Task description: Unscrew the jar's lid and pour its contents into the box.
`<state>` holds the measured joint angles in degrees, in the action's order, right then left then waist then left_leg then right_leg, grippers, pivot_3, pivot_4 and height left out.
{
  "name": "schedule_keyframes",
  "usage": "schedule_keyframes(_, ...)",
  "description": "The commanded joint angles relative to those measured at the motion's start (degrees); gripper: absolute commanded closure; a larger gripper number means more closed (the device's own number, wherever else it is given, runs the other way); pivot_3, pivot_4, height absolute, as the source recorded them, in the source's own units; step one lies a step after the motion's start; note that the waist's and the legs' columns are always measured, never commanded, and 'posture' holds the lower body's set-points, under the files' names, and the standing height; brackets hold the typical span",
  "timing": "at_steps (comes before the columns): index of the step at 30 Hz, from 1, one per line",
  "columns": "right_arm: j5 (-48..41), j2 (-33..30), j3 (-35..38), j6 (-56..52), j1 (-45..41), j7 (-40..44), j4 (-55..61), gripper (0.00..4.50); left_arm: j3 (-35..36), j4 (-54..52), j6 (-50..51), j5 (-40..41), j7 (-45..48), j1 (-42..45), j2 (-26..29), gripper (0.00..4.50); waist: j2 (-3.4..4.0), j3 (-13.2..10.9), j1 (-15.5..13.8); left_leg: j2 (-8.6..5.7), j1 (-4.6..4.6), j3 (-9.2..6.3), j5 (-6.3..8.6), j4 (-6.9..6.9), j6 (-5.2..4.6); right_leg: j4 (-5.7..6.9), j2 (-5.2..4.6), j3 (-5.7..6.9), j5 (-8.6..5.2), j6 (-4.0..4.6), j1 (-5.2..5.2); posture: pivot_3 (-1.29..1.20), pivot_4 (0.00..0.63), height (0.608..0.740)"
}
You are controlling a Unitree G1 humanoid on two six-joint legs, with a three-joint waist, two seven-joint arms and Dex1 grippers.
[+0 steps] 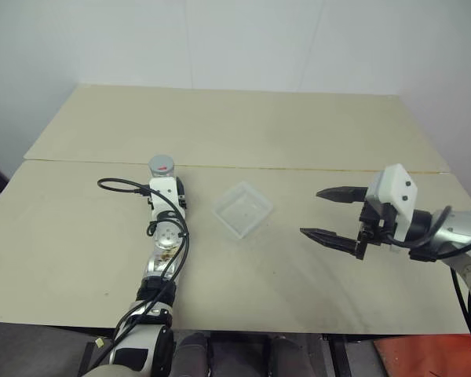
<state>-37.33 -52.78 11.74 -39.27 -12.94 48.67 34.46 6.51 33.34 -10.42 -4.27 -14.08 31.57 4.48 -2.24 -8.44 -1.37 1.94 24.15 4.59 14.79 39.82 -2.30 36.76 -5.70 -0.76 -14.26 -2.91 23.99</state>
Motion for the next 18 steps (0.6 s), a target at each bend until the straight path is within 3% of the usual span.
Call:
schedule_keyframes(1, -1.16, -0.64, 1.37, 0.15, -0.34, 0.25, 1.83, 0.0, -0.6, 0.2, -2.73, -0.72, 0.16, 1.81, 0.66, 2.11, 0.0, 0.0, -0.02, 0.0, 0.0, 0.0, 0.0, 0.0, 0.0, 0.0, 0.0, 0.0, 0.0, 0.0, 0.0, 0.0, 0.15, 0.74)
schedule_keyframes(4, -1.24, -0.44, 1.12, 0.29, -0.76, 0.25, 1.91, 0.0, -0.62, -1.45, -2.48, 0.95, 3.45, 1.68, 1.38, 2.11, 0.0, 0.0, -0.01, 0.0, 0.0, 0.0, 0.0, 0.0, 0.0, 0.0, 0.0, 0.0, 0.0, 0.0, 0.0, 0.0, 0.15, 0.74)
schedule_keyframes(9, -1.44, 1.03, -0.9, 0.35, -4.53, -0.35, 0.83, 0.0, -0.16, -11.15, 5.51, 10.39, 21.13, 0.75, 6.29, 2.11, 0.0, 0.0, 0.46, 0.01, 0.03, 0.01, -0.02, 0.0, 0.03, 0.09, 0.01, 0.0, 0.0, 0.0, 0.05, 0.0, 0.15, 0.74)
schedule_keyframes(16, 0.2, 7.0, -7.7, -0.76, -15.0, -3.35, -3.84, 0.0, -1.55, -22.92, 23.92, 27.51, 56.67, 0.43, 21.95, 2.11, 0.01, 0.0, 1.56, 0.08, -0.02, 0.0, -0.13, 0.0, 0.22, 0.21, 0.13, -0.02, 0.0, 0.0, 0.07, 0.0, 0.15, 0.74)
schedule_keyframes(18, 0.5, 10.05, -10.04, -1.49, -19.05, -4.98, -5.71, 0.0, -2.44, -22.88, 24.38, 29.12, 64.78, 1.05, 25.71, 2.11, 0.02, 0.0, 1.8, 0.09, -0.01, -0.01, -0.14, 0.0, 0.23, 0.21, 0.16, -0.01, -0.01, 0.01, 0.08, 0.0, 0.15, 0.74)
